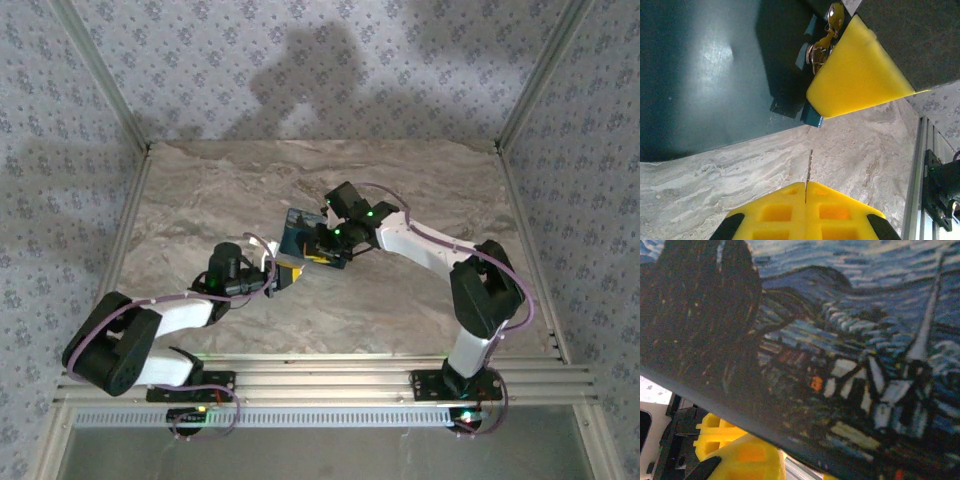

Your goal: Unlock a padlock with a key

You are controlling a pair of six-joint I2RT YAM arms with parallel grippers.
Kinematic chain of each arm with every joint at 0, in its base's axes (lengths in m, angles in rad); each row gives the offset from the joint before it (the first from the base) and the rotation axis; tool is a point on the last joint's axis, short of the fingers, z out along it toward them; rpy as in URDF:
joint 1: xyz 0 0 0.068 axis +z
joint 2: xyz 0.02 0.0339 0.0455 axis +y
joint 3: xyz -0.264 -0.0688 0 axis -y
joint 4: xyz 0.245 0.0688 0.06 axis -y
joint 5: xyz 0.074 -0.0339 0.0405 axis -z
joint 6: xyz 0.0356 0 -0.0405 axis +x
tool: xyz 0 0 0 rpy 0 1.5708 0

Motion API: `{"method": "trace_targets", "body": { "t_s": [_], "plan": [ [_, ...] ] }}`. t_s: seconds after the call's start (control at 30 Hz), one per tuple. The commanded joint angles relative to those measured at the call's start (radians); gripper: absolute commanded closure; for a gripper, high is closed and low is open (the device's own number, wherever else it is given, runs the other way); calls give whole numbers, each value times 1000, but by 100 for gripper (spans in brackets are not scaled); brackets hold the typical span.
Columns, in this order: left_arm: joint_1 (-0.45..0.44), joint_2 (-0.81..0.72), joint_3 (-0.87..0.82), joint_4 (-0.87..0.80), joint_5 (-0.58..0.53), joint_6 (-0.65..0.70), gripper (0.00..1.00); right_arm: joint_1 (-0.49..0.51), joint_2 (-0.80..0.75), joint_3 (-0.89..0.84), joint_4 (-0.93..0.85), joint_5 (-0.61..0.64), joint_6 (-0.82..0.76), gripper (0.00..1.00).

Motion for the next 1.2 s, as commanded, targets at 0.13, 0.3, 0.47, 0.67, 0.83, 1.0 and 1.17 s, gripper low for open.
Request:
{"method": "trace_targets", "body": {
  "t_s": [0.13, 0.3, 0.47, 0.67, 0.83, 1.0, 1.17],
  "plan": [
    [-6, -1, 37, 31, -22, 8, 100, -2, -28, 7, 38, -5, 11, 100],
    [-6, 31, 48, 80, -5, -16, 100, 1, -19, 12, 40, -6, 11, 100],
    [-6, 80, 52, 155, 4, -49, 100, 4, -9, 7, 51, -12, 14, 100],
    [-7, 93, 53, 191, 7, -67, 100, 7, -13, -4, 63, -11, 17, 100],
    [-8, 83, 34, 189, 1, -63, 100, 6, -22, -36, 93, -10, 31, 100],
    [-19, 79, 20, 176, -11, -53, 100, 3, -22, -42, 111, -17, 41, 100],
    [-28, 66, -4, 190, -36, -59, 100, 0, -22, -41, 113, -15, 39, 100]
  ]
}}
